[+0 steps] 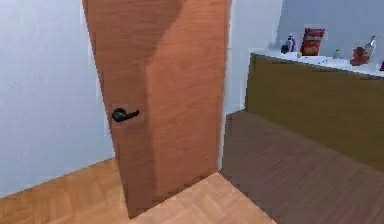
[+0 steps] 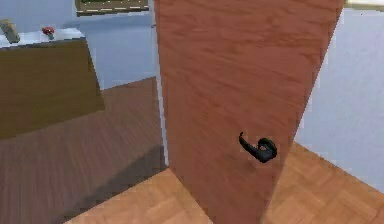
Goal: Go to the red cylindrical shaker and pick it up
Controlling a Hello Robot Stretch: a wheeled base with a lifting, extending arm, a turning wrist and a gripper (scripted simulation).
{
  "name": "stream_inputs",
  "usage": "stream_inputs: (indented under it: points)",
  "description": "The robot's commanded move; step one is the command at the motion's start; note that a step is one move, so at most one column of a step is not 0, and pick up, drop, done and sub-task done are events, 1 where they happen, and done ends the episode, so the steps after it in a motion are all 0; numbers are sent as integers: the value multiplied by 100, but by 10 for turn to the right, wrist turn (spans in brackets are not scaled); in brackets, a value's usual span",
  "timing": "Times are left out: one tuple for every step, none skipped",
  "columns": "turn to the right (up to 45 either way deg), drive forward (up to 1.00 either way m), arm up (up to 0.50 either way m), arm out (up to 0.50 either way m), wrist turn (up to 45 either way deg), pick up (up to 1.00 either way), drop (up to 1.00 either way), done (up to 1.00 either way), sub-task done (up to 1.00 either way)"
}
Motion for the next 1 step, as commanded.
stream_inputs:
  points:
    - [450, 0, 0, 0, 0, 0, 0, 0, 0]
